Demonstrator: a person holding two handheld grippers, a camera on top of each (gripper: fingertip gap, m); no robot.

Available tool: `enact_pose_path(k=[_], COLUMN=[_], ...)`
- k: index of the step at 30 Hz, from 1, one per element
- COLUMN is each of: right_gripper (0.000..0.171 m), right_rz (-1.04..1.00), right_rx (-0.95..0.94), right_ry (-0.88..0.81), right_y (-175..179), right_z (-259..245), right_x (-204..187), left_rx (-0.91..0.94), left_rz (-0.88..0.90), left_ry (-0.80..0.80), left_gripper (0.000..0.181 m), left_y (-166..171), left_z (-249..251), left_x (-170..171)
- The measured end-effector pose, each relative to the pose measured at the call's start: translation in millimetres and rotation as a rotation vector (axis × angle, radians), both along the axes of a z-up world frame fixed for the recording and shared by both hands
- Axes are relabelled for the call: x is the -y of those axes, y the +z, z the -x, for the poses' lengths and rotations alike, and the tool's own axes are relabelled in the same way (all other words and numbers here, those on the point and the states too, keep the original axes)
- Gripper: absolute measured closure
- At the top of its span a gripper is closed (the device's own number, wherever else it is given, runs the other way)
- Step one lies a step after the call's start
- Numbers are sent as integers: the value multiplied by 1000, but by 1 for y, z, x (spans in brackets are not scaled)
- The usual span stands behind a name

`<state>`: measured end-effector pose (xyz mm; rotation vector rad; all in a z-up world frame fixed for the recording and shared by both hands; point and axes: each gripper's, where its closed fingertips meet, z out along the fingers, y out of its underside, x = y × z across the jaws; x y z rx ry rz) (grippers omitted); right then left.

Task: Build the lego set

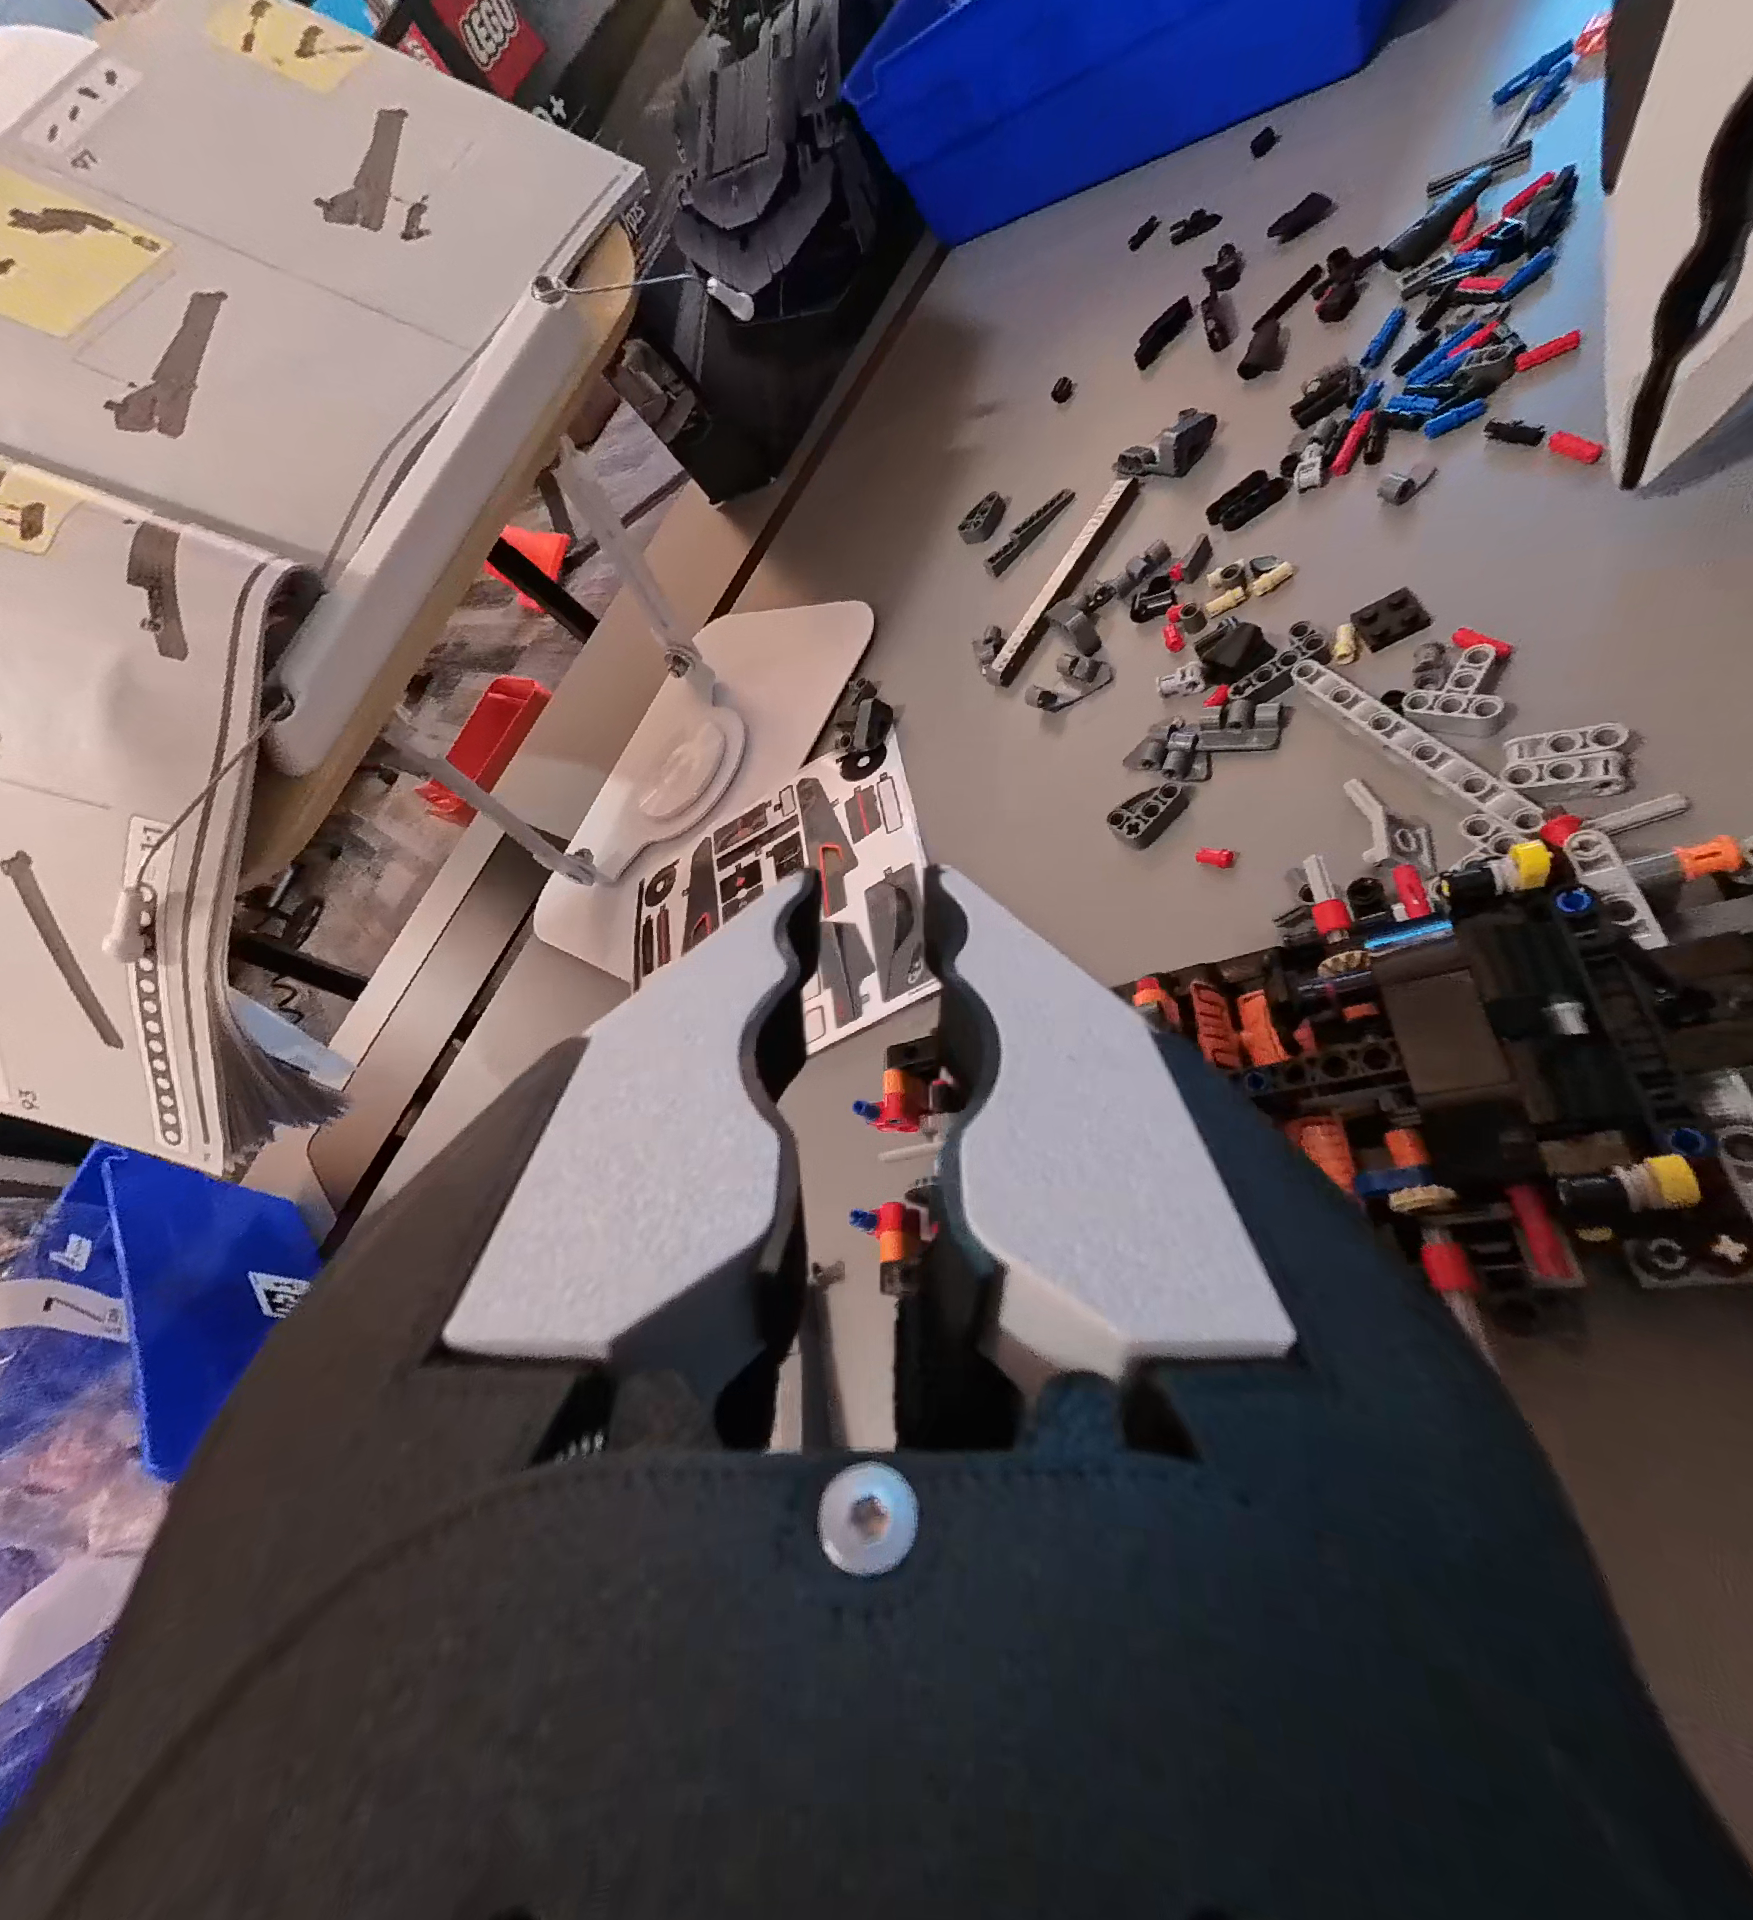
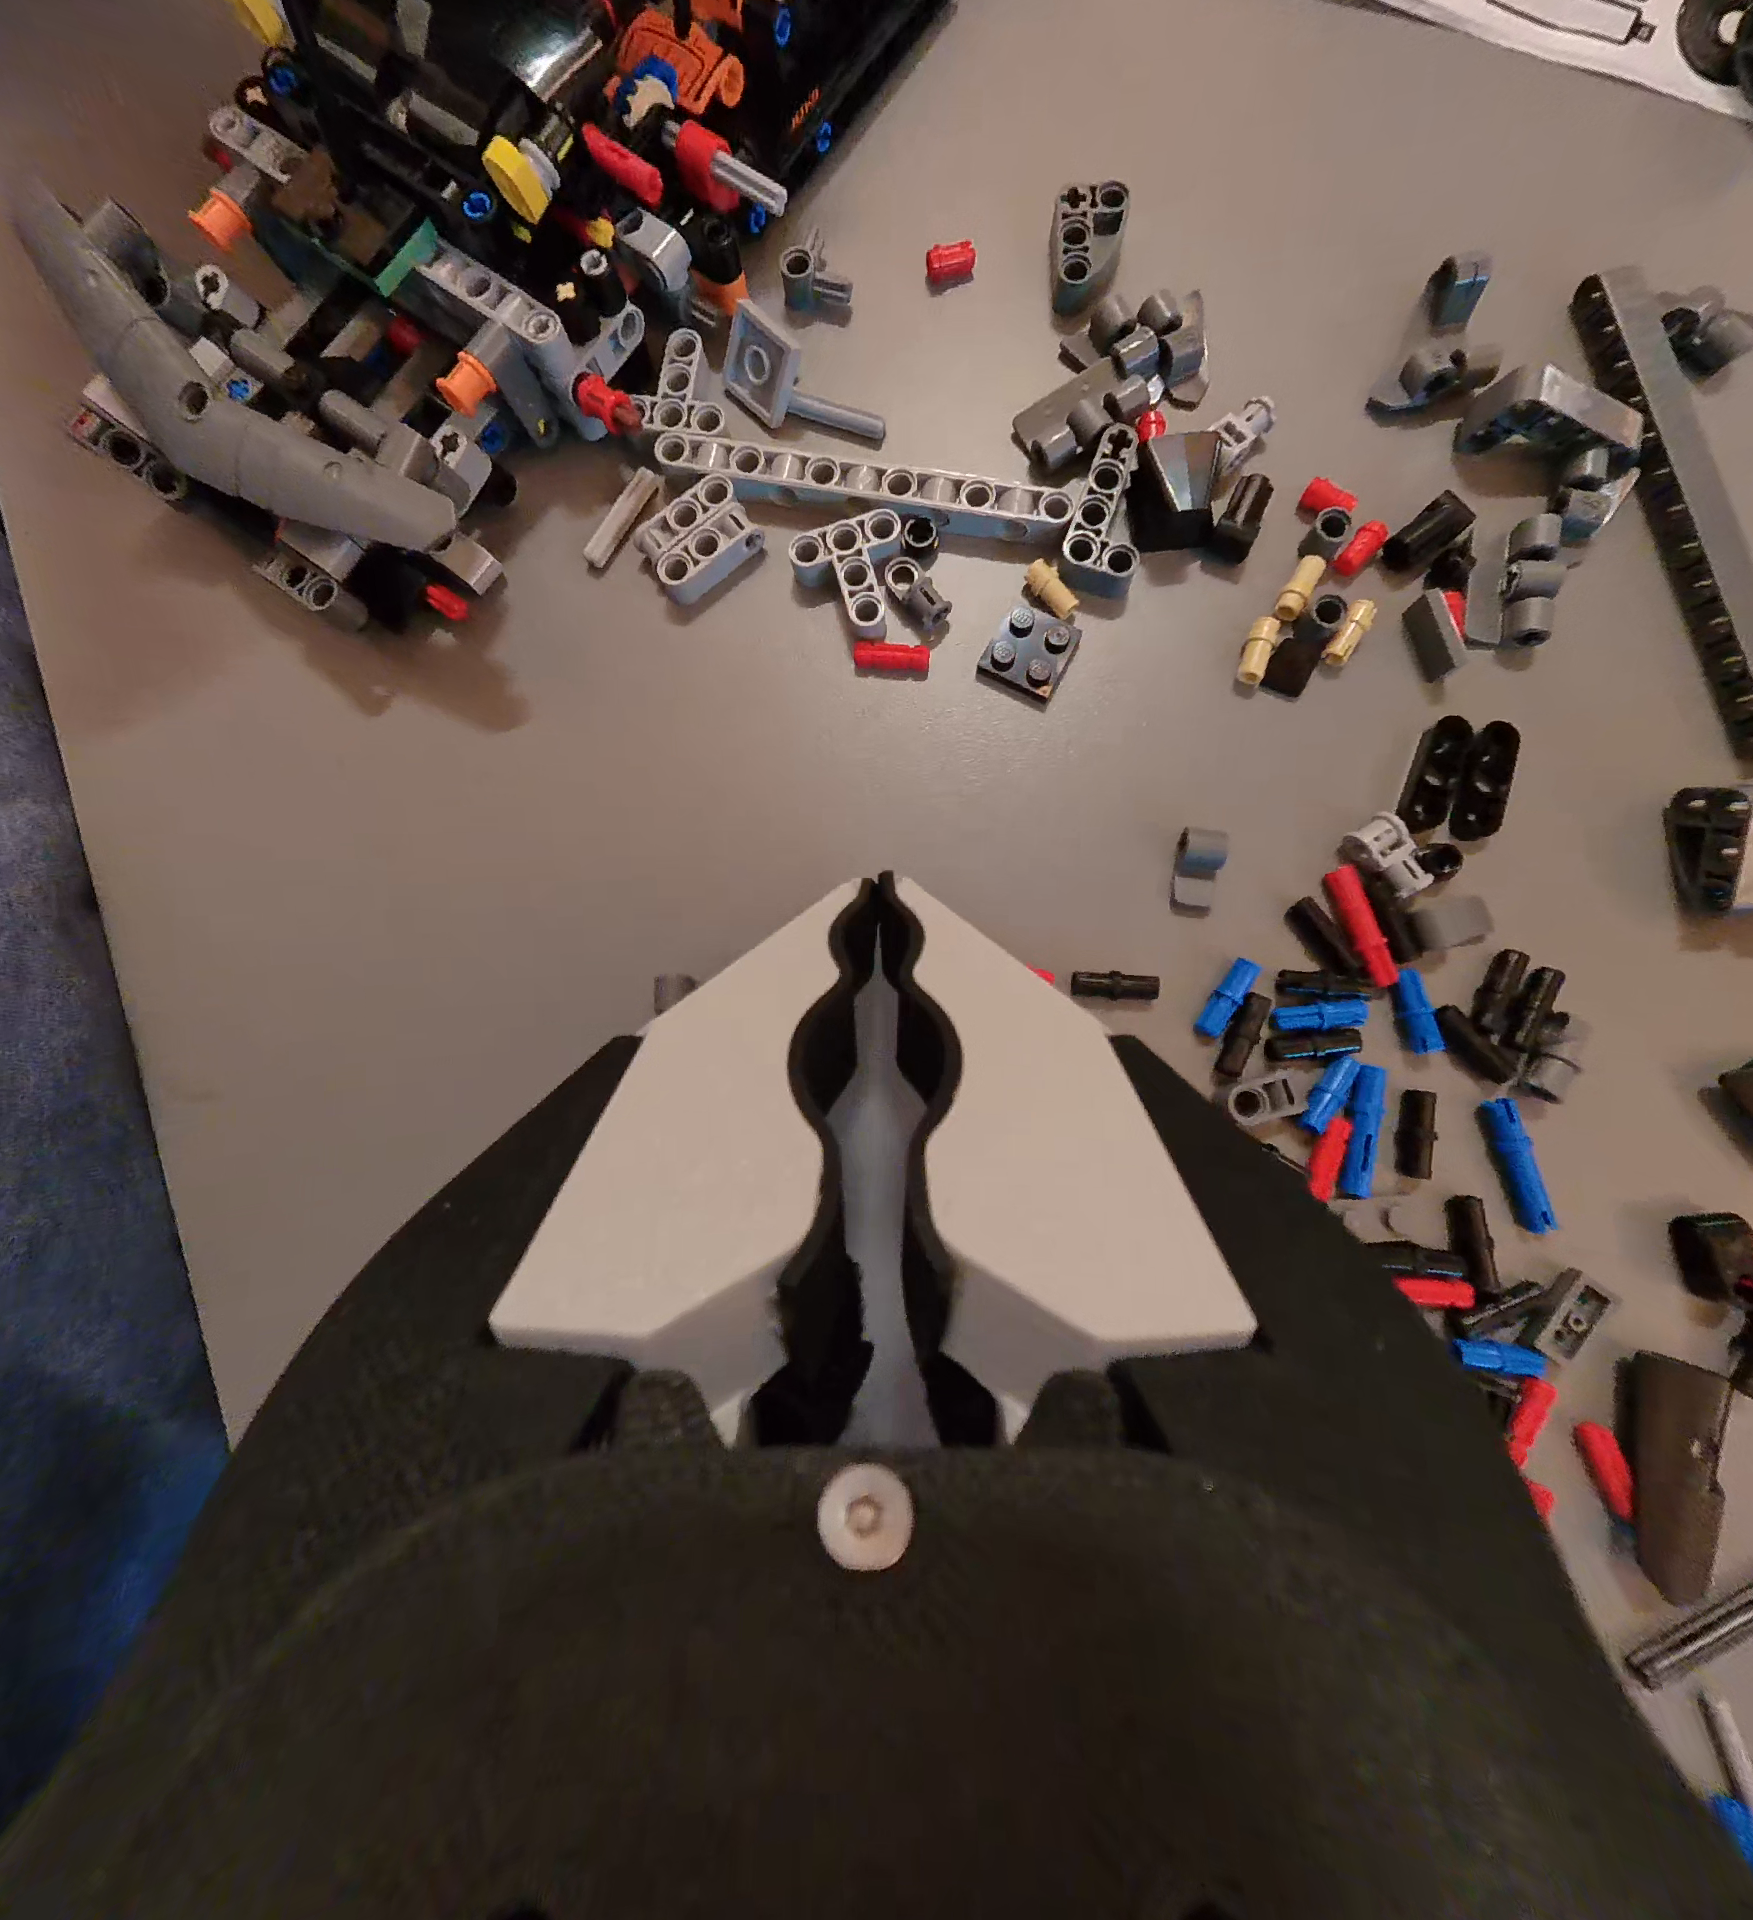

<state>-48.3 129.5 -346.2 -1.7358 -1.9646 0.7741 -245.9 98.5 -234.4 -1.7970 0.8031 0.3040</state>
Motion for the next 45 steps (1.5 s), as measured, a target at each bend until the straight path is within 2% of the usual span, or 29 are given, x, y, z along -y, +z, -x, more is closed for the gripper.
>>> enact_pose_path(k=[1, 6, 12, 17, 22, 34, 45], right_gripper=[171, 170, 160, 162, 171, 171, 171], right_rz=[-1, -5, 13, 20, -3, -12, 16], right_rx=[-4, -37, -71, -88, -34, 72, 35], right_ry=[-5, -36, -68, -86, -82, -122, -153], right_y=[0, 9, 20, 24, 19, -6, -3], right_z=[0, -4, -13, -19, -31, -46, -40], right_x=[0, -3, -5, -6, -3, 6, 18], left_rx=[0, 0, -22, -7, 2, 9, 25], left_rz=[2, 6, 9, 19, 15, -16, -41], left_ry=[-3, -6, 26, 55, 64, 68, 44], left_gripper=[164, 164, 164, 164, 164, 165, 165], left_y=[-1, -1, -8, -18, -18, -10, -6], left_z=[-1, -3, 10, 22, 27, 30, 25], left_x=[0, -1, -6, -9, -8, -1, -1])
